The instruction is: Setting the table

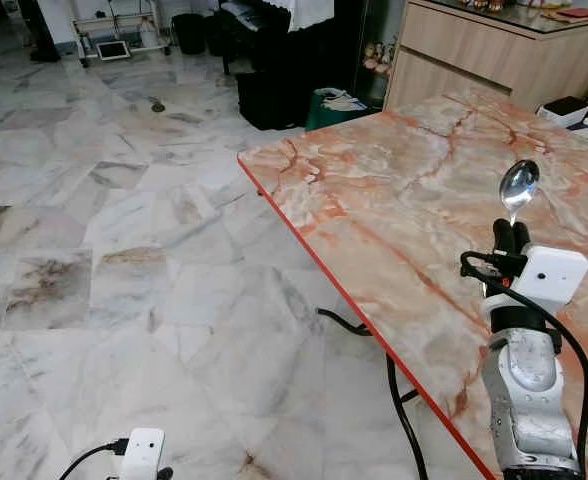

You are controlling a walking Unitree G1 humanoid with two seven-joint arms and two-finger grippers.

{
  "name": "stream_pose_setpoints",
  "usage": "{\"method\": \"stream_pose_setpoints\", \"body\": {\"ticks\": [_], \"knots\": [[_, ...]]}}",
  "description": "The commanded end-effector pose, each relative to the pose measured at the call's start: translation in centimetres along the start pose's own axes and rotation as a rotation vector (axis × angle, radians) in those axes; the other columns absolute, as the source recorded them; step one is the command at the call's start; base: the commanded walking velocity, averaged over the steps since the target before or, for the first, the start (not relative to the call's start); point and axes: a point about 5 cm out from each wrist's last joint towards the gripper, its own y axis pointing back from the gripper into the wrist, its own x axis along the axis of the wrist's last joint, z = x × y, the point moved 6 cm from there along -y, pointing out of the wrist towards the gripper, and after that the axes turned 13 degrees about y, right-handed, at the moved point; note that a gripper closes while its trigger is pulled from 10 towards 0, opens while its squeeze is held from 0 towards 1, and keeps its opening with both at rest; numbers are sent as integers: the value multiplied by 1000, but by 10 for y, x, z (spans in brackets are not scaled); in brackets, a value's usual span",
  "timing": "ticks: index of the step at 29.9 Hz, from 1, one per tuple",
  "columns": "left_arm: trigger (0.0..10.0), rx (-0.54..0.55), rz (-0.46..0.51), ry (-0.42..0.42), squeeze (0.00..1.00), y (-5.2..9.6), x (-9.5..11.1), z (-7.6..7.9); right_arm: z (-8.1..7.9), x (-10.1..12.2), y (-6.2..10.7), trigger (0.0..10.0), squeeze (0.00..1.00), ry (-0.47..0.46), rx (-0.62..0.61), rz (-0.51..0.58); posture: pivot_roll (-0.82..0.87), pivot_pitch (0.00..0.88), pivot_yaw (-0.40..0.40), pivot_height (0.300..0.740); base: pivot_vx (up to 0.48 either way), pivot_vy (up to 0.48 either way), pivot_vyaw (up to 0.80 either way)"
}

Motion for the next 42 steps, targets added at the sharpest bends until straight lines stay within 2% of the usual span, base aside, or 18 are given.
{"method": "stream_pose_setpoints", "body": {"ticks": [1,11,17,31,42], "knots": [[10000,11,-33,-6,0,2,-10,-4,-4,6,-3,10000,0,-5,5,21,41,0,-31,731,0,0,0],[10000,25,-53,-16,0,4,-16,-15,-5,8,-8,10000,0,-18,5,27,36,0,-30,731,0,241,-143],[10000,30,-67,-34,0,6,-21,-19,-8,8,-8,10000,0,-22,6,27,22,0,-18,731,0,0,-790],[10000,32,-61,-33,0,5,-20,-18,-12,11,-10,10000,0,-32,5,28,24,0,-5,731,0,0,-788],[10000,33,-33,-17,0,2,-6,-17,-18,19,-18,10000,0,-48,12,45,41,0,-7,731,0,0,-788]]}}
